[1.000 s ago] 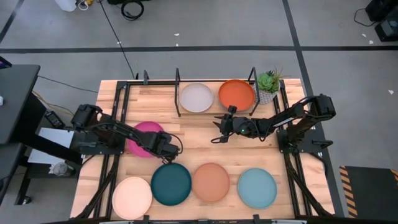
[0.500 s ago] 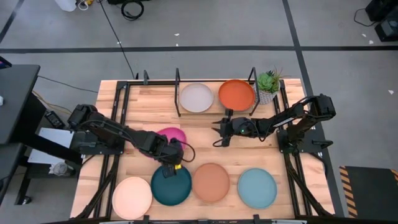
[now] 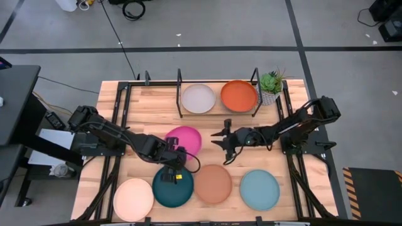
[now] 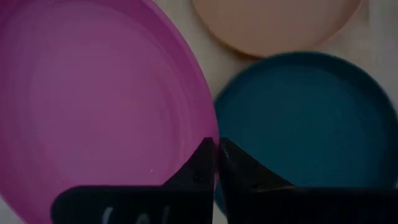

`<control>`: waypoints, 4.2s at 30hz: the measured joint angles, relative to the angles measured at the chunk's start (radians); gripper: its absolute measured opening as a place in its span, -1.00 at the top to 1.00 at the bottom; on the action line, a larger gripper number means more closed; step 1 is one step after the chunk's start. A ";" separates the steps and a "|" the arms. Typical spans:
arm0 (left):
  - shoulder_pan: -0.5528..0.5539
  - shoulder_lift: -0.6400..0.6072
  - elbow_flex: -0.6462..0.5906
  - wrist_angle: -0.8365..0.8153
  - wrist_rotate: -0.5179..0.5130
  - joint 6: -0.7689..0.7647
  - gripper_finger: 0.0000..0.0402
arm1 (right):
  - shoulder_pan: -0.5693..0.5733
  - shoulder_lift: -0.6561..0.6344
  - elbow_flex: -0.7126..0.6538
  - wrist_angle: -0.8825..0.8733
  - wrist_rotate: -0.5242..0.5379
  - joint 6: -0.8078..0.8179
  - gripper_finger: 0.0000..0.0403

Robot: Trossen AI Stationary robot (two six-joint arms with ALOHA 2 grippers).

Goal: Place and stack plates onto a shelf
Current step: Stack the pink plate on top of the orange plate on the shelf, then stack the green plate on top of the pink plate on the shelf

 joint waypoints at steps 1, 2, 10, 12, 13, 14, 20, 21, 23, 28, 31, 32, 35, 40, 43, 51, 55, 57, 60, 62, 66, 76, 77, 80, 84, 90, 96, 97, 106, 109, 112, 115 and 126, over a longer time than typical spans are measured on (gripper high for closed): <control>0.003 0.000 0.000 0.015 -0.011 0.036 0.94 | 0.014 0.000 0.009 -0.022 0.052 -0.006 0.31; 0.005 0.000 0.000 0.029 -0.013 0.069 0.94 | 0.027 0.000 0.018 -0.053 0.099 -0.019 0.30; 0.027 0.000 0.000 0.039 -0.014 0.246 0.94 | 0.125 0.000 0.201 -0.451 0.254 -0.031 0.19; 0.027 0.000 0.000 0.037 -0.015 0.298 0.94 | 0.136 0.000 0.267 -0.583 0.284 0.012 0.16; 0.027 0.000 0.000 0.037 -0.014 0.322 0.94 | 0.140 0.000 0.298 -0.643 0.289 0.028 0.14; 0.027 0.000 0.000 0.037 -0.014 0.345 0.94 | 0.143 0.000 0.327 -0.700 0.289 0.044 0.13; 0.027 0.000 -0.001 0.007 -0.013 0.415 0.93 | 0.169 0.000 0.448 -0.911 0.307 0.096 0.08; 0.027 0.000 -0.004 0.003 -0.013 0.429 0.92 | 0.177 0.000 0.458 -0.918 0.297 0.084 0.08; 0.027 0.001 -0.010 0.001 -0.014 0.461 0.92 | 0.190 0.000 0.471 -0.918 0.231 0.043 0.09; 0.036 0.001 -0.011 0.021 -0.013 0.562 0.92 | 0.197 0.000 0.485 -0.892 0.099 -0.059 0.13; 0.041 0.001 -0.010 0.027 -0.014 0.613 0.92 | 0.191 0.000 0.485 -0.892 0.101 -0.084 0.16; 0.044 0.001 -0.010 0.028 -0.015 0.633 0.92 | 0.188 0.000 0.485 -0.891 0.101 -0.084 0.16; 0.053 0.001 -0.010 0.037 -0.014 0.663 0.92 | 0.183 0.000 0.485 -0.898 0.082 -0.085 0.19; 0.079 0.001 -0.011 0.048 -0.014 0.696 0.91 | 0.179 0.000 0.485 -0.930 0.075 -0.083 0.30; 0.093 0.001 -0.011 0.060 -0.014 0.723 0.91 | 0.178 0.000 0.485 -0.938 0.075 -0.083 0.41; 0.111 0.001 -0.011 0.093 -0.016 0.744 0.91 | 0.168 0.000 0.483 -0.980 0.058 -0.096 0.76; 0.110 0.000 -0.010 0.125 -0.042 0.701 0.89 | 0.157 0.001 0.482 -1.008 0.014 -0.099 0.85; 0.110 0.000 -0.011 0.132 -0.079 0.660 0.83 | 0.155 0.001 0.482 -1.010 -0.005 -0.091 0.86; 0.110 0.000 -0.011 0.150 -0.149 0.614 0.65 | 0.155 0.001 0.482 -1.004 -0.005 -0.061 0.86; 0.110 0.000 -0.010 0.161 -0.211 0.589 0.51 | 0.153 0.001 0.484 -0.996 0.017 -0.038 0.86; 0.095 0.000 0.004 0.098 -0.407 0.556 0.27 | 0.153 0.000 0.484 -1.052 0.085 -0.009 0.86; 0.052 -0.059 -0.014 0.023 -0.597 0.437 0.14 | 0.095 -0.006 0.510 -1.234 0.165 0.109 0.86; 0.052 -0.072 -0.034 0.028 -0.589 0.423 0.14 | 0.080 -0.006 0.526 -1.267 0.166 0.140 0.86; 0.052 -0.107 -0.115 0.073 -0.580 0.397 0.14 | 0.032 -0.008 0.567 -1.372 0.166 0.222 0.86; 0.043 -0.163 -0.230 0.177 -0.572 0.377 0.14 | -0.047 -0.008 0.598 -1.455 0.166 0.303 0.86; 0.009 -0.282 -0.382 0.363 -0.531 0.355 0.14 | -0.167 -0.008 0.599 -1.524 0.171 0.389 0.86; -0.010 -0.372 -0.467 0.377 -0.529 0.241 0.14 | -0.265 -0.008 0.598 -1.553 0.155 0.458 0.86; -0.015 -0.378 -0.475 0.377 -0.527 0.221 0.14 | -0.278 -0.008 0.598 -1.555 0.150 0.464 0.86; -0.062 -0.388 -0.502 0.374 -0.523 0.128 0.14 | -0.385 -0.008 0.576 -1.539 0.073 0.453 0.77; -0.065 -0.388 -0.502 0.382 -0.514 0.108 0.14 | -0.403 -0.008 0.578 -1.552 0.074 0.446 0.66; -0.065 -0.387 -0.502 0.396 -0.486 0.088 0.14 | -0.397 -0.008 0.600 -1.564 0.082 0.446 0.55; -0.055 -0.371 -0.502 0.447 -0.455 0.087 0.14 | -0.364 -0.008 0.635 -1.587 0.126 0.472 0.47; -0.011 -0.246 -0.502 0.555 -0.243 -0.013 0.14 | -0.121 -0.008 0.584 -1.425 0.000 0.506 0.44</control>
